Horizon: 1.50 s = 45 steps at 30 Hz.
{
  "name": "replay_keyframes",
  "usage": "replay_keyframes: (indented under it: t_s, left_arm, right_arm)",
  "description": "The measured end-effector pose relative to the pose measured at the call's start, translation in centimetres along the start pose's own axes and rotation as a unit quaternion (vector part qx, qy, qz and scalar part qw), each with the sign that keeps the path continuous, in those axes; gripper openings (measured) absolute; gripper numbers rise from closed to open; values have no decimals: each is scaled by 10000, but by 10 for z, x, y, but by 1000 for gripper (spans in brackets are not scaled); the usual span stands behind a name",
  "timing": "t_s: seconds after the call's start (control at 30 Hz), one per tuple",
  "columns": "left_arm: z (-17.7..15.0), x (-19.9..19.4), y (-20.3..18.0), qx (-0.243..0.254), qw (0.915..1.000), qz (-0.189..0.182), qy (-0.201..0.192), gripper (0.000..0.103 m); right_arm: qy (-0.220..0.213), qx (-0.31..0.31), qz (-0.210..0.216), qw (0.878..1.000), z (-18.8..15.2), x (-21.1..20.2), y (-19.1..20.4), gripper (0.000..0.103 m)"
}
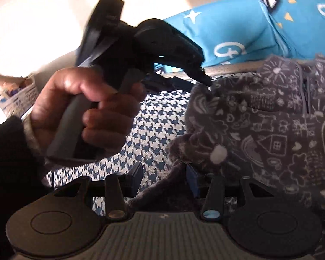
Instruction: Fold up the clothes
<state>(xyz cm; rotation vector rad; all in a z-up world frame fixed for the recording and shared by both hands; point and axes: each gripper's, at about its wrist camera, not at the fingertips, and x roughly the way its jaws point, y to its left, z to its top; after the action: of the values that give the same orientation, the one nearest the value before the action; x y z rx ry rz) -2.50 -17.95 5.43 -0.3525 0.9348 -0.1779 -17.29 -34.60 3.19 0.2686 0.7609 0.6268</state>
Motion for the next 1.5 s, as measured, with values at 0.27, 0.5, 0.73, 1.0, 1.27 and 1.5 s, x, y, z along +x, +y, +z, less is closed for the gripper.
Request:
replay_keyframes:
  t_s: [0.27, 0.5, 0.73, 1.0, 1.27, 1.5]
  left_arm:
    - [1, 0, 7, -101, 9999, 13, 73, 25]
    - [0, 0, 6, 3, 9999, 72, 152, 25]
    - [-1, -2, 12, 18, 9998, 110, 191, 25]
    - [-1, -4, 21, -47, 9996, 189, 212, 30]
    - [-1, -4, 23, -32, 9994, 168, 311, 30]
    - [1, -7, 22, -37, 9996, 87, 278, 35]
  right_arm:
    - [136, 398, -163, 9990, -2, 4, 0, 46]
    - [-114, 482, -287, 9984, 0, 5, -3, 46]
    - [-432, 861, -302, 9949, 7, 13, -12, 46]
    - [-554, 761, -21, 9956, 7, 21, -14, 26]
    - [-104, 258, 131, 9995, 2, 44, -5, 26]
    - [-20, 208, 260, 9994, 5, 46, -2, 42]
